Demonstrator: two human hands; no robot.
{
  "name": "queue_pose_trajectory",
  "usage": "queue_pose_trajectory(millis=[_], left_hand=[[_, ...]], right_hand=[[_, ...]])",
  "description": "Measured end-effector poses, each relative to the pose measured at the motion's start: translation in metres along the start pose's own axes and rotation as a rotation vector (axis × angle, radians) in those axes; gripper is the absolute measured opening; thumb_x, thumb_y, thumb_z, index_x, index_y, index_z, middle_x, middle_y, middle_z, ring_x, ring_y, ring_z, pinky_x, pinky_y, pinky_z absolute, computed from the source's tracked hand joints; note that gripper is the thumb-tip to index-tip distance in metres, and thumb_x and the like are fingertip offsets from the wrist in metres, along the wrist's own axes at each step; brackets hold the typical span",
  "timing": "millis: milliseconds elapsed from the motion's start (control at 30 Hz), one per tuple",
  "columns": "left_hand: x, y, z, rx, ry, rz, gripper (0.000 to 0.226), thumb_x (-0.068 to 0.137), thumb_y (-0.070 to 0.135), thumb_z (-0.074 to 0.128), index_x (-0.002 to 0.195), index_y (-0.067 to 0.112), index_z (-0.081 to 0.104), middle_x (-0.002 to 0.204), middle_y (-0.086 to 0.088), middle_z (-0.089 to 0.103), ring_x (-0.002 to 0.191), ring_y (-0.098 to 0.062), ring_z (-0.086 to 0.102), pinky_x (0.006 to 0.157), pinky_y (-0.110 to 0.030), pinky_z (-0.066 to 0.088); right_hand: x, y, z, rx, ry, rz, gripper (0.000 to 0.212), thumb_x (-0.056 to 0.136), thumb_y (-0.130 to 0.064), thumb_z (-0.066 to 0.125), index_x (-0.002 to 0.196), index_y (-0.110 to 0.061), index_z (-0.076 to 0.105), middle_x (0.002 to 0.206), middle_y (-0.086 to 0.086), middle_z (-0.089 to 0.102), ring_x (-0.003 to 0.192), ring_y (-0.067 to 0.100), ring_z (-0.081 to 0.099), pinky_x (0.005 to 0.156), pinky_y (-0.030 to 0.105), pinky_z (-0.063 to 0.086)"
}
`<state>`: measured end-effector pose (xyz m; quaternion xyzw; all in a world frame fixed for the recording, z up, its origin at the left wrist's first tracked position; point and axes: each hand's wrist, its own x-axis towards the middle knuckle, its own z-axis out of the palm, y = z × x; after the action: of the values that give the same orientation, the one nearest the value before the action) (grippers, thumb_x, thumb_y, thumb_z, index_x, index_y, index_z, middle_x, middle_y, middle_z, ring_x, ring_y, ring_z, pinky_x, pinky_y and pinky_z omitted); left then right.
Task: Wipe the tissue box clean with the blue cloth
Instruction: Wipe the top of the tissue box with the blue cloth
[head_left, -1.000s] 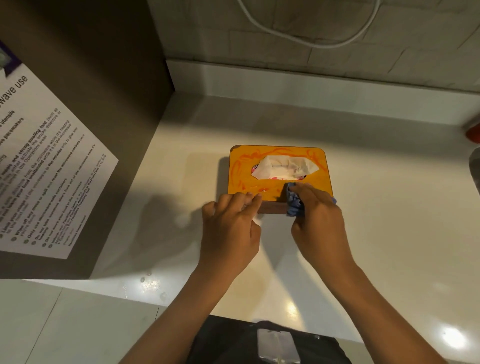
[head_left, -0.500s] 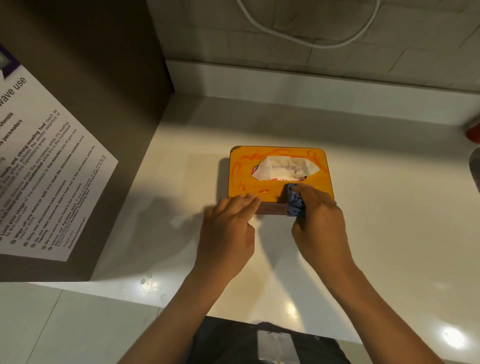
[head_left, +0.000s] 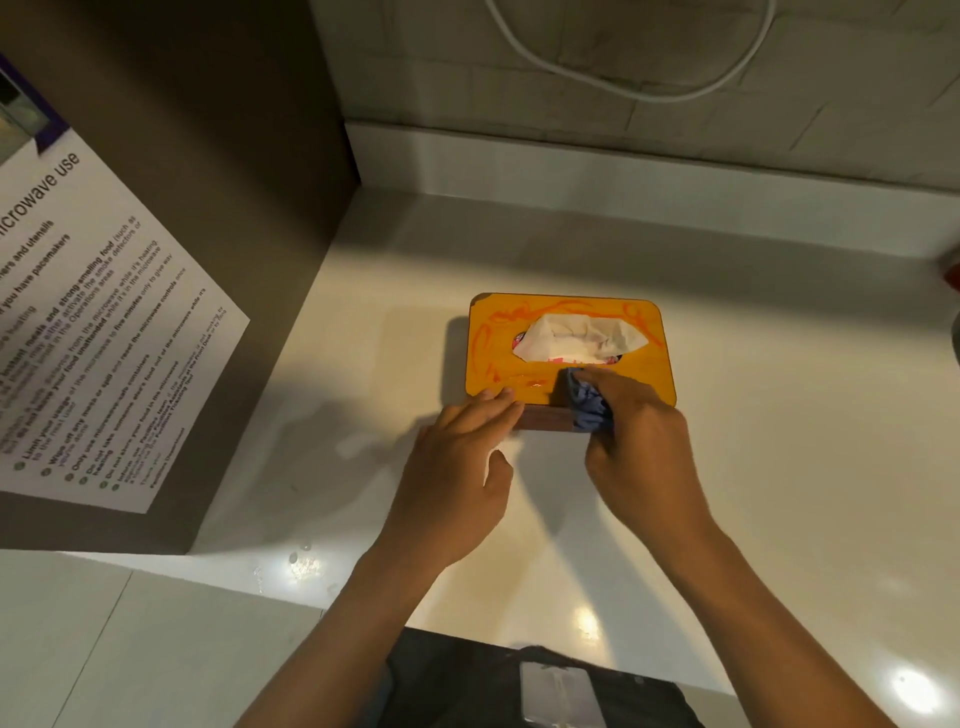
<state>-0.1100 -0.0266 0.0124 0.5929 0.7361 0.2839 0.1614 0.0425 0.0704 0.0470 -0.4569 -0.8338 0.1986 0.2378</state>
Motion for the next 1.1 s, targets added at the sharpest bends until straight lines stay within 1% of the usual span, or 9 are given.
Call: queue_pose_trajectory(millis=[100, 167, 267, 433, 667, 767, 867, 1000, 1100], left_hand=[[-0.008, -0.003, -0.008, -0.007, 0.057, -0.039, 0.05, 0.095, 0.025, 0.057, 0.145, 0.025, 0.054, 0.15, 0.01, 0.051, 0.135, -0.012, 0.047, 0.109, -0.033, 0.04], [-0.009, -0.005, -0.012, 0.077, 0.109, -0.017, 0.05, 0.091, 0.027, 0.059, 0.14, 0.019, 0.059, 0.145, 0.002, 0.057, 0.132, -0.02, 0.054, 0.106, -0.036, 0.042], [-0.005, -0.008, -0.012, 0.14, 0.081, -0.045, 0.05, 0.091, 0.025, 0.061, 0.139, 0.015, 0.059, 0.146, -0.004, 0.056, 0.134, -0.026, 0.052, 0.105, -0.045, 0.046], [-0.005, -0.011, -0.008, 0.124, 0.059, -0.08, 0.05, 0.09, 0.01, 0.071, 0.138, 0.01, 0.059, 0.143, -0.008, 0.058, 0.13, -0.029, 0.056, 0.103, -0.036, 0.043], [-0.003, -0.01, -0.011, 0.24, 0.093, -0.019, 0.047, 0.082, 0.007, 0.078, 0.127, 0.005, 0.067, 0.131, -0.012, 0.067, 0.117, -0.033, 0.065, 0.096, -0.044, 0.052], [-0.004, -0.008, -0.011, 0.25, 0.095, -0.023, 0.047, 0.081, 0.006, 0.078, 0.127, 0.005, 0.068, 0.131, -0.011, 0.067, 0.117, -0.032, 0.065, 0.096, -0.043, 0.051], [-0.003, -0.006, -0.009, 0.262, 0.104, -0.032, 0.047, 0.08, 0.006, 0.077, 0.126, 0.005, 0.068, 0.131, -0.011, 0.068, 0.117, -0.032, 0.066, 0.095, -0.043, 0.051], [-0.002, -0.005, -0.01, 0.287, 0.089, -0.042, 0.048, 0.08, 0.008, 0.078, 0.127, 0.007, 0.068, 0.131, -0.01, 0.068, 0.12, -0.032, 0.064, 0.095, -0.044, 0.051], [-0.002, -0.006, -0.011, 0.301, 0.081, -0.061, 0.048, 0.081, 0.009, 0.078, 0.127, 0.009, 0.068, 0.132, -0.008, 0.068, 0.123, -0.031, 0.063, 0.095, -0.045, 0.05]], right_hand=[[0.005, 0.005, -0.003, -0.016, 0.005, 0.074, 0.043, 0.078, 0.01, 0.061, 0.117, -0.009, 0.064, 0.111, 0.013, 0.069, 0.092, 0.034, 0.065, 0.077, 0.021, 0.041], [0.006, 0.004, -0.001, 0.002, 0.002, 0.085, 0.042, 0.08, 0.007, 0.061, 0.118, -0.01, 0.063, 0.113, 0.011, 0.068, 0.093, 0.032, 0.064, 0.077, 0.02, 0.041], [0.005, 0.003, 0.002, 0.019, 0.037, 0.091, 0.04, 0.079, 0.008, 0.062, 0.116, -0.01, 0.064, 0.108, 0.012, 0.069, 0.089, 0.032, 0.064, 0.073, 0.019, 0.041], [0.009, -0.002, 0.013, 0.044, 0.077, 0.098, 0.033, 0.082, 0.004, 0.062, 0.113, -0.007, 0.063, 0.107, 0.013, 0.067, 0.093, 0.031, 0.062, 0.078, 0.023, 0.043], [-0.002, -0.013, 0.019, 0.065, 0.056, -0.042, 0.035, 0.073, 0.014, 0.066, 0.105, -0.001, 0.066, 0.095, 0.017, 0.068, 0.081, 0.033, 0.064, 0.071, 0.026, 0.046], [0.0, -0.001, 0.009, 0.017, 0.065, 0.045, 0.041, 0.071, 0.014, 0.065, 0.108, -0.003, 0.066, 0.101, 0.016, 0.068, 0.088, 0.034, 0.064, 0.074, 0.023, 0.042], [0.008, -0.003, 0.013, 0.007, 0.052, 0.087, 0.042, 0.075, 0.012, 0.062, 0.114, -0.002, 0.062, 0.107, 0.017, 0.066, 0.096, 0.034, 0.061, 0.079, 0.03, 0.048], [0.011, -0.02, 0.027, 0.055, 0.017, 0.053, 0.043, 0.079, 0.01, 0.06, 0.12, -0.002, 0.06, 0.111, 0.017, 0.064, 0.102, 0.034, 0.058, 0.088, 0.034, 0.047], [0.001, -0.025, 0.028, 0.099, 0.002, -0.014, 0.039, 0.077, 0.012, 0.064, 0.115, 0.003, 0.063, 0.107, 0.02, 0.066, 0.098, 0.036, 0.061, 0.087, 0.033, 0.046]])
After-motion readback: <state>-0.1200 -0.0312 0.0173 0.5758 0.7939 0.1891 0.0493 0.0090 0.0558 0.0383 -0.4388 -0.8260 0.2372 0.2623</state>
